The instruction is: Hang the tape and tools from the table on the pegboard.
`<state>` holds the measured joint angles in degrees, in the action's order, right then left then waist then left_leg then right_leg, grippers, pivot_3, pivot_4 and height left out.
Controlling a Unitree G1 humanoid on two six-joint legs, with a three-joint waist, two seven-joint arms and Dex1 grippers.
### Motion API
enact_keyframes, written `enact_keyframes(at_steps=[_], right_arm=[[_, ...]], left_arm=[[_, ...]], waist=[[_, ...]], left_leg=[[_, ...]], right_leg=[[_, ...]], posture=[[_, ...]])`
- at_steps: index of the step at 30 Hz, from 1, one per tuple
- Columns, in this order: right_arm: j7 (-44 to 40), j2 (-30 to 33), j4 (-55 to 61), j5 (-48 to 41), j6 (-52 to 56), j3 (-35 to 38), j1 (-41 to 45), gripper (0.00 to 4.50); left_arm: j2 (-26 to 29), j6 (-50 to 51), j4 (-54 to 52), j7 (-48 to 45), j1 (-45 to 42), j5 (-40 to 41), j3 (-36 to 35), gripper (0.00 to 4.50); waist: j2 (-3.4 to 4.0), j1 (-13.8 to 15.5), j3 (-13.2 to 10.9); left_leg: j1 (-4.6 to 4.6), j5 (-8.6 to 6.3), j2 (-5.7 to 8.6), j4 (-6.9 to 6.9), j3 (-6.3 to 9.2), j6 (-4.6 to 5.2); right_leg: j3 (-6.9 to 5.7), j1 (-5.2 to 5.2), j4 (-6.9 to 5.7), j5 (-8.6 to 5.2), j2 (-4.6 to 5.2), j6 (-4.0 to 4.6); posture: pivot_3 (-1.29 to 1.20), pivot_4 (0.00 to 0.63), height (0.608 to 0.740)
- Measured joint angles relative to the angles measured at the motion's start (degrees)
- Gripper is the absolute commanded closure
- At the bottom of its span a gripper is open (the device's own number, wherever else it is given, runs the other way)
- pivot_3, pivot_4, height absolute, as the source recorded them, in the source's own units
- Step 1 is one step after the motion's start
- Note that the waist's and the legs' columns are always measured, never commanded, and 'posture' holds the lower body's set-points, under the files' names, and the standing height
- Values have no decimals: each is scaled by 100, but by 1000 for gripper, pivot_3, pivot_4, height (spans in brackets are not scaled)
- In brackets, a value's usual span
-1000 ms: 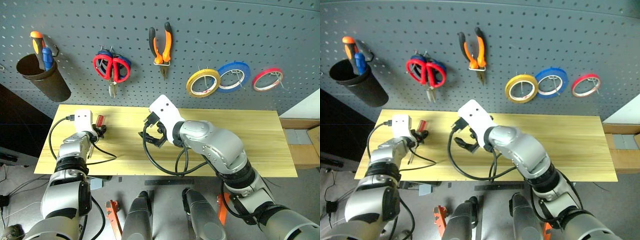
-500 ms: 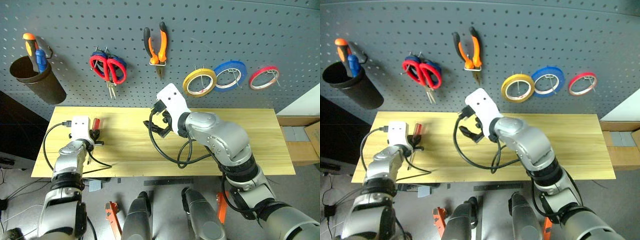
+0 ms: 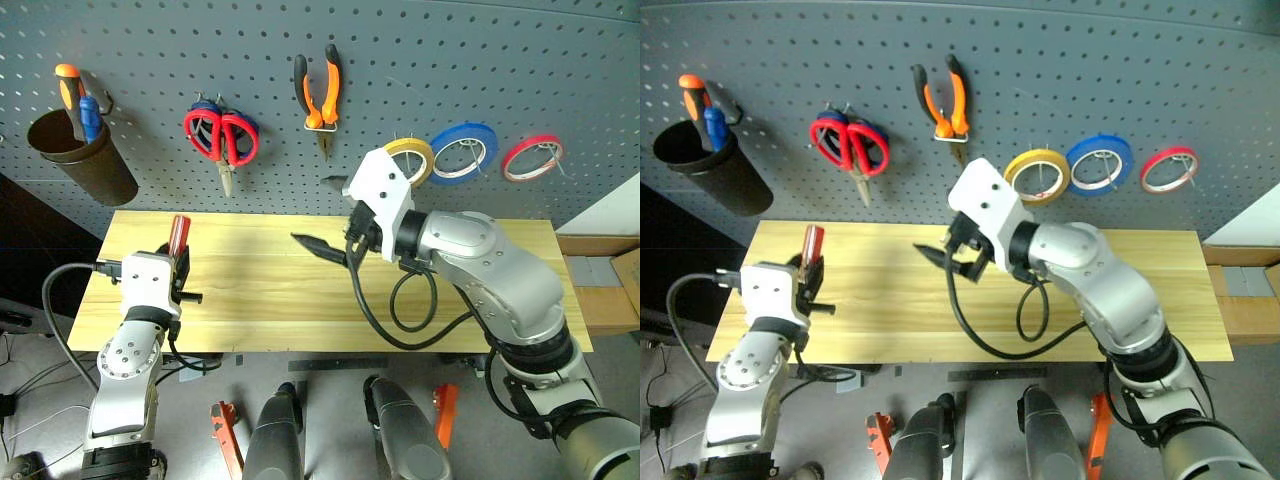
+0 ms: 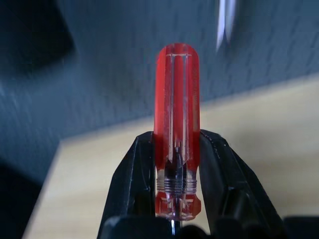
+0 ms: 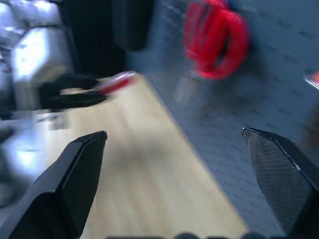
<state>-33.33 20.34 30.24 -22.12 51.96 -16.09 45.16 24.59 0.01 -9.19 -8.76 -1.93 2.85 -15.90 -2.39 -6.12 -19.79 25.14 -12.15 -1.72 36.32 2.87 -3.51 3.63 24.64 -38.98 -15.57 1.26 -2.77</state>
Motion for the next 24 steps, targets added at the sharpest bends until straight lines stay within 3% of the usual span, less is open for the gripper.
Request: enact_keyframes(at_steps=[6, 12, 16, 20, 24], right_arm=[[-533, 351, 21, -605, 190, 362, 50, 0], [-754, 412, -470, -537, -210, 352, 346, 0], [-788, 366, -755, -371, -523, 338, 500, 0], [-779, 252, -980, -250, -736, 291, 584, 0], [-648, -6, -1253, -43, -943, 268, 778, 0]], left_arm=[[20, -176, -404, 169, -300, -49, -184, 3631], [-55, 451, -941, 551, -1084, 331, -658, 3631], [302, 624, -923, 583, -1880, 432, -921, 3631], [586, 527, -554, 529, -2632, 541, -1010, 3631], [784, 137, 581, 395, -3517, 616, -992, 3631]], waist=[[-41, 27, 103], [-63, 125, 250], [-92, 153, 324], [-88, 156, 394], [-90, 148, 431]], left_leg=[[1, 0, 5, 0, -5, 0], [0, 2, 12, 8, 2, -3], [0, 7, 17, 13, 8, -11], [-3, 7, 19, 18, 16, -12], [-4, 10, 20, 34, 23, -16]], right_leg=[[-2, 0, 1, 0, -3, 0], [-13, -4, -3, 1, -16, 1], [-23, -11, -3, 3, -17, 2], [-32, -25, -1, 3, -15, 2], [-47, -28, -10, 7, -22, 10]], posture=[[-72, 202, 740], [-50, 173, 740], [-52, 159, 740], [-63, 149, 740], [-76, 139, 740]])
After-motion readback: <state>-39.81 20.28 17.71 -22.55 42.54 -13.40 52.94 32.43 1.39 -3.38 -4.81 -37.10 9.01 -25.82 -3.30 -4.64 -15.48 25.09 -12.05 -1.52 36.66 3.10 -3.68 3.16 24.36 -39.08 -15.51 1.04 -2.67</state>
